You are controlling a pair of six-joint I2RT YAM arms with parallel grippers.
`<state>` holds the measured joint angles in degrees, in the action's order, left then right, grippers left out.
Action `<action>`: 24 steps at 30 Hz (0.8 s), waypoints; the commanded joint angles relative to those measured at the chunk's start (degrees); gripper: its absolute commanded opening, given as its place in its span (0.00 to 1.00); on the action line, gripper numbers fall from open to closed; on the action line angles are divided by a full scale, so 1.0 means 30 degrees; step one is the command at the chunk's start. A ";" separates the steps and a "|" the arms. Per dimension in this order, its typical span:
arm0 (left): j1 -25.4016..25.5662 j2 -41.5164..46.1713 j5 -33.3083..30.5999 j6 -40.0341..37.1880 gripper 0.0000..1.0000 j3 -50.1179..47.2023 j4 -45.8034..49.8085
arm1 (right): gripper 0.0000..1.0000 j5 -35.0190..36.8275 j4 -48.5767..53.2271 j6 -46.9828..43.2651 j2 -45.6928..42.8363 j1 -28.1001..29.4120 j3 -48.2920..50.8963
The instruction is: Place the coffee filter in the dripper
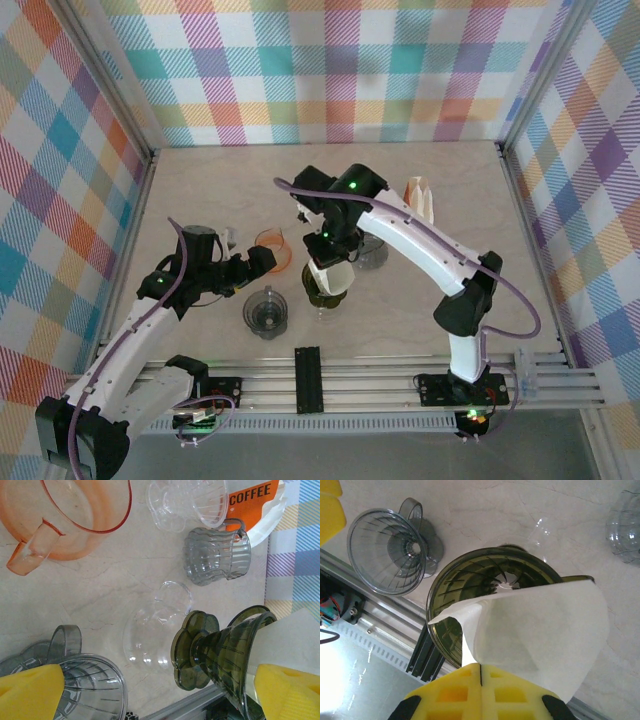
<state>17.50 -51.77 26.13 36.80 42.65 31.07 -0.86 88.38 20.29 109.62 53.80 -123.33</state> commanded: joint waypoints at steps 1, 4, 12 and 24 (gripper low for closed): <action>0.0115 0.0176 0.0431 0.0102 0.98 -0.0238 -0.0256 | 0.00 0.0324 -0.0488 -0.0265 0.0172 0.0230 0.0621; 0.0115 0.0241 0.0438 0.0171 0.98 -0.0316 -0.0249 | 0.00 0.0319 -0.1386 -0.0285 -0.0087 0.0237 0.1770; 0.0141 0.0386 0.0547 0.0377 0.98 -0.0255 -0.0249 | 0.07 0.0602 -0.2899 -0.0181 -0.0526 0.0273 0.3678; 0.0447 0.0572 0.0827 0.0621 0.98 0.0576 -0.0029 | 0.60 0.0844 -0.5945 0.0297 -0.3788 0.0267 0.6012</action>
<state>17.78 -50.81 27.24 38.11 42.52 30.98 1.13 74.02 20.53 102.43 54.39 -106.76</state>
